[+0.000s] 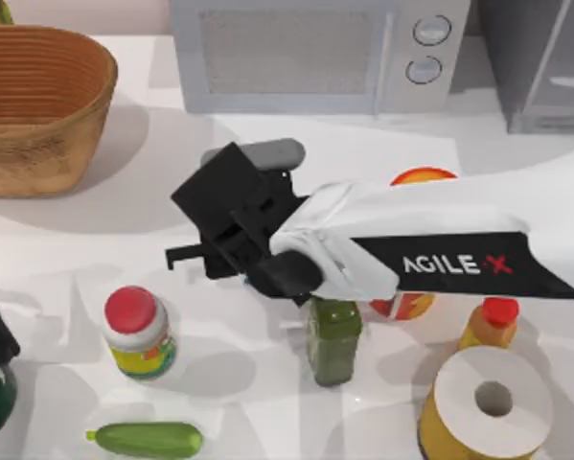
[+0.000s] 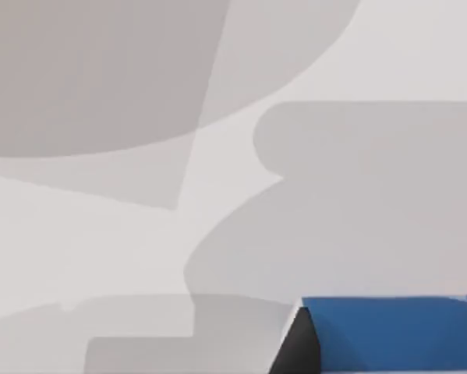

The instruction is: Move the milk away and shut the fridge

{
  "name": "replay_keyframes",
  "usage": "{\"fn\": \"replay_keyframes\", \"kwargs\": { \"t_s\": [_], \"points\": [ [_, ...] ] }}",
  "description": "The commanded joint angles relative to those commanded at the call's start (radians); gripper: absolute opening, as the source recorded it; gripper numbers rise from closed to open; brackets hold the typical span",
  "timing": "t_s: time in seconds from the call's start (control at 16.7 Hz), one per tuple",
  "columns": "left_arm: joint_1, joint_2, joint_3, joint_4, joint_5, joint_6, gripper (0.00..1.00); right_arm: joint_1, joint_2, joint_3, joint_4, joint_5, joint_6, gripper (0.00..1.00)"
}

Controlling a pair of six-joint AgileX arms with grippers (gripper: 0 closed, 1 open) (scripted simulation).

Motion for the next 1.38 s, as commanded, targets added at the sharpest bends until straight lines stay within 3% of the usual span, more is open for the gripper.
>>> {"fn": "replay_keyframes", "kwargs": {
  "t_s": [1.02,1.38],
  "points": [
    [0.000,0.000,0.000,0.000,0.000,0.000,1.00,0.001,-0.046,0.054,-0.100,-0.002,0.000,0.00],
    [0.000,0.000,0.000,0.000,0.000,0.000,1.00,-0.097,-0.188,-0.039,0.090,-0.115,-0.137,0.00]
  ]
}}
